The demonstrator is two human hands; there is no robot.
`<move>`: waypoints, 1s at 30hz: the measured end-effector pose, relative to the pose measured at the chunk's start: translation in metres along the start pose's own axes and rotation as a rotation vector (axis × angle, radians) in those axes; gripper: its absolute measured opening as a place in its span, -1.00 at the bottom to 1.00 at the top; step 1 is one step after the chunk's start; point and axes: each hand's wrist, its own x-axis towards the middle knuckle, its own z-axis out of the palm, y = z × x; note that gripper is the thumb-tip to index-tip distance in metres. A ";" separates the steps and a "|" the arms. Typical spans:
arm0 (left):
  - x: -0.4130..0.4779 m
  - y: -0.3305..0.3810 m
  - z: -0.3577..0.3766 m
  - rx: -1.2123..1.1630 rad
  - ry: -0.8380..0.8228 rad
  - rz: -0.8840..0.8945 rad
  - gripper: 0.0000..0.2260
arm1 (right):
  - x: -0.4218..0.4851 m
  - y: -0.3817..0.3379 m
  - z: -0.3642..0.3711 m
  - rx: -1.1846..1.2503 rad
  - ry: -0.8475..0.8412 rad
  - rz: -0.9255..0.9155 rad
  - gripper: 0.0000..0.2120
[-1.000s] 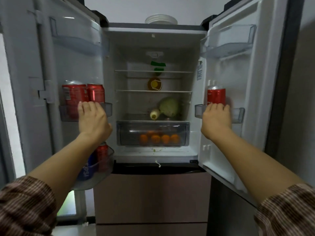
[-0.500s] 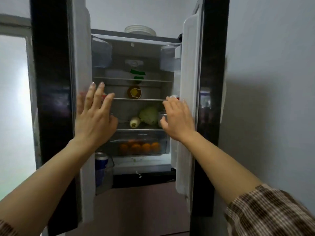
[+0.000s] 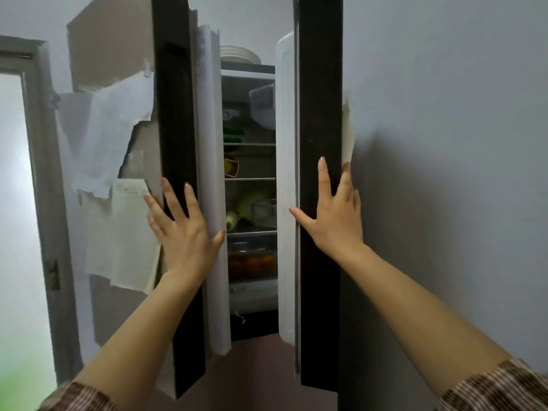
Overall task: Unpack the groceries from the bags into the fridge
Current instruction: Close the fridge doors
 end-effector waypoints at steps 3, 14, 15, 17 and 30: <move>0.004 0.005 0.017 0.011 -0.054 0.022 0.00 | -0.001 -0.006 0.003 -0.014 0.044 -0.015 -0.05; 0.015 -0.022 0.071 0.240 -0.242 0.307 -0.20 | -0.001 -0.023 0.024 -0.073 0.091 -0.030 -0.09; 0.017 -0.024 0.077 0.291 -0.268 0.328 -0.23 | -0.001 -0.025 0.028 -0.081 0.112 -0.037 -0.08; 0.024 -0.029 0.087 0.331 -0.298 0.360 -0.28 | -0.001 -0.029 0.035 -0.095 0.182 -0.058 -0.06; 0.034 -0.058 0.114 0.249 -0.209 0.502 -0.17 | 0.017 -0.081 0.086 -0.153 0.007 -0.241 -0.35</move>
